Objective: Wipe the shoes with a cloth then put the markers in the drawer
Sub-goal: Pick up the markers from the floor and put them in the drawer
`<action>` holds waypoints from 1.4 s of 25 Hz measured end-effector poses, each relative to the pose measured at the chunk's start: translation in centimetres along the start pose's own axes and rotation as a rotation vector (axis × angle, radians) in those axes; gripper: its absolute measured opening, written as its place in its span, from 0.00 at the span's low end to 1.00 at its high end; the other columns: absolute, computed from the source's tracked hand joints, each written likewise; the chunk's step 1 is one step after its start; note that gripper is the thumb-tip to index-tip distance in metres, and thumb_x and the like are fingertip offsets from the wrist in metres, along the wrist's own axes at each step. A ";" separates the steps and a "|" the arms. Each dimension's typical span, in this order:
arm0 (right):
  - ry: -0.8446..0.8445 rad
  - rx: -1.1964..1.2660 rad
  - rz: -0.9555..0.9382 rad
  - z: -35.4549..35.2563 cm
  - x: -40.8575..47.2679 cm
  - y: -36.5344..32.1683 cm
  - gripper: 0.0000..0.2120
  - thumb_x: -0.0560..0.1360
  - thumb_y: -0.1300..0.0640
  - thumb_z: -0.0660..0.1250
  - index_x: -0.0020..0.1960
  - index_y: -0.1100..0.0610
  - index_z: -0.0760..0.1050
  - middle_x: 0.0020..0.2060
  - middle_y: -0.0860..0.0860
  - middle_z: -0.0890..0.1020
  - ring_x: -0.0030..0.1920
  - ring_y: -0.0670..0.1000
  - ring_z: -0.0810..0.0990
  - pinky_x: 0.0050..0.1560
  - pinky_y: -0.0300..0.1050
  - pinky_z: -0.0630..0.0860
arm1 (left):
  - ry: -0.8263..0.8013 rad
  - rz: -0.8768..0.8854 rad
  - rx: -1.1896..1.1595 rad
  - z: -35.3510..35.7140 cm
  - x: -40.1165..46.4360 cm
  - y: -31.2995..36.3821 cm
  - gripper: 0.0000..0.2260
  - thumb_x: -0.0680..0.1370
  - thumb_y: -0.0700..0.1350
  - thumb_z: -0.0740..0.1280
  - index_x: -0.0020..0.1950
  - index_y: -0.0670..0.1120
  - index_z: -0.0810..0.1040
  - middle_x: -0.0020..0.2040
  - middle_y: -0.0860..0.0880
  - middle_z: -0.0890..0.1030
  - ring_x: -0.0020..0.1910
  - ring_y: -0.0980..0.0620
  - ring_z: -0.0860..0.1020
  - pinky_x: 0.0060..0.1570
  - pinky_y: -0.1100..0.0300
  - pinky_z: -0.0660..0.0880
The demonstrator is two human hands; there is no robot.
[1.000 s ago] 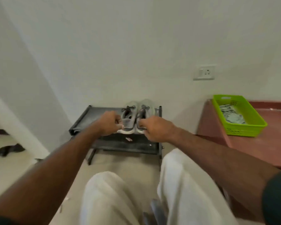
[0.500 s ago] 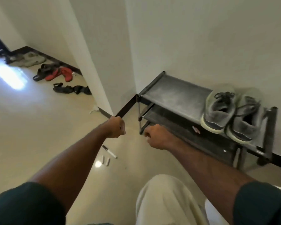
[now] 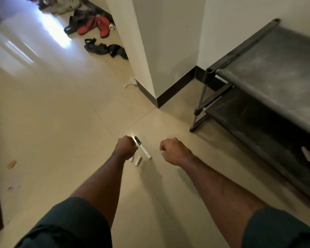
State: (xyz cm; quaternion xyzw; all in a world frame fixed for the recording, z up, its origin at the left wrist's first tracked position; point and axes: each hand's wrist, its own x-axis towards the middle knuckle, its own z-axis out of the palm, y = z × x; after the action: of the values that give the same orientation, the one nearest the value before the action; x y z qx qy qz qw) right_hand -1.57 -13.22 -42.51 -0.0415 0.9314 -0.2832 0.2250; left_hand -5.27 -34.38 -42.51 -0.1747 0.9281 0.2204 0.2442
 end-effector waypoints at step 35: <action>-0.058 0.163 0.208 9.9 5.5 4.9 0.07 0.73 0.52 0.73 0.46 0.55 0.79 0.48 0.56 0.83 0.48 0.58 0.82 0.44 0.44 0.76 | 0.265 -0.098 -0.006 14.8 2.0 -4.2 0.11 0.79 0.50 0.68 0.46 0.43 0.82 0.42 0.44 0.83 0.42 0.42 0.81 0.45 0.48 0.81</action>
State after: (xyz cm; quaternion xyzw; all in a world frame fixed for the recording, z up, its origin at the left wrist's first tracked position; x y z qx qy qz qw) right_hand -1.85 -15.29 -54.66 0.0655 0.8975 -0.3320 0.2828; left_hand 0.44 -31.03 -56.58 -0.2483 0.9418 0.1860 0.1296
